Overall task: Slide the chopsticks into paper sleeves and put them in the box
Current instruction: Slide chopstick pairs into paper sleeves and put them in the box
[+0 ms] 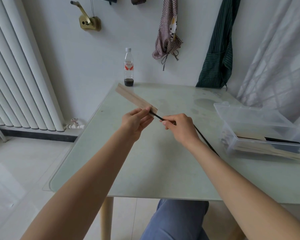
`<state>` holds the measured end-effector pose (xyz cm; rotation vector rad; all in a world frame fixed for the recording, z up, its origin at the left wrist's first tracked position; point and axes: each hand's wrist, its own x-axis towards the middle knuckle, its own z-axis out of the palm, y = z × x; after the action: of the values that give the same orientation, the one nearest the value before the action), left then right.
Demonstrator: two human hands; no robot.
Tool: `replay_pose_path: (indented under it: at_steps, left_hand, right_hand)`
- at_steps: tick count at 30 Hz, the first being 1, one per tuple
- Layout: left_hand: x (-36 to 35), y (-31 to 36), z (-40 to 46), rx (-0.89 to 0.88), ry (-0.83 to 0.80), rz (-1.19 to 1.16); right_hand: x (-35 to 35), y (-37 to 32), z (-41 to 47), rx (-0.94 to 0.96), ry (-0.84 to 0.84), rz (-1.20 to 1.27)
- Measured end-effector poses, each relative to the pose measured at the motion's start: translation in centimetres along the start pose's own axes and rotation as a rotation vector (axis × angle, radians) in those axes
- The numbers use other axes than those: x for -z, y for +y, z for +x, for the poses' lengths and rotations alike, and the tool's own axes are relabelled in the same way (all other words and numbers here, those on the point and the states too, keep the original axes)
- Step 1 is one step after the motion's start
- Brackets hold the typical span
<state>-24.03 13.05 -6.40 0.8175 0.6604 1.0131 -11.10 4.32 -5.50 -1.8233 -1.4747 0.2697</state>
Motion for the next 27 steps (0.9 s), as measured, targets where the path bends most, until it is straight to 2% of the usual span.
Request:
replay_pose_path:
  at_steps: [9, 14, 20, 24, 27]
  left_hand:
    - [-0.4, -0.7, -0.3, 0.05, -0.027, -0.012]
    - [0.2, -0.6, 0.1, 0.033, 0.055, -0.048]
    - [-1.1, -1.4, -0.6, 0.09, 0.041, 0.056]
    - [-0.6, -0.9, -0.1, 0.061, 0.087, 0.013]
    - [-1.2, -1.6, -0.4, 0.081, 0.058, 0.016]
  right_hand:
    - [0.0, 0.2, 0.3, 0.026, -0.01, -0.036]
    - [0.1, 1.6, 0.1, -0.042, 0.06, -0.055]
    - [0.1, 0.9, -0.2, -0.009, 0.094, -0.082]
    - [1.2, 1.9, -0.5, -0.033, 0.108, -0.138]
    - [1.1, 1.8, -0.6, -0.029, 0.124, -0.144]
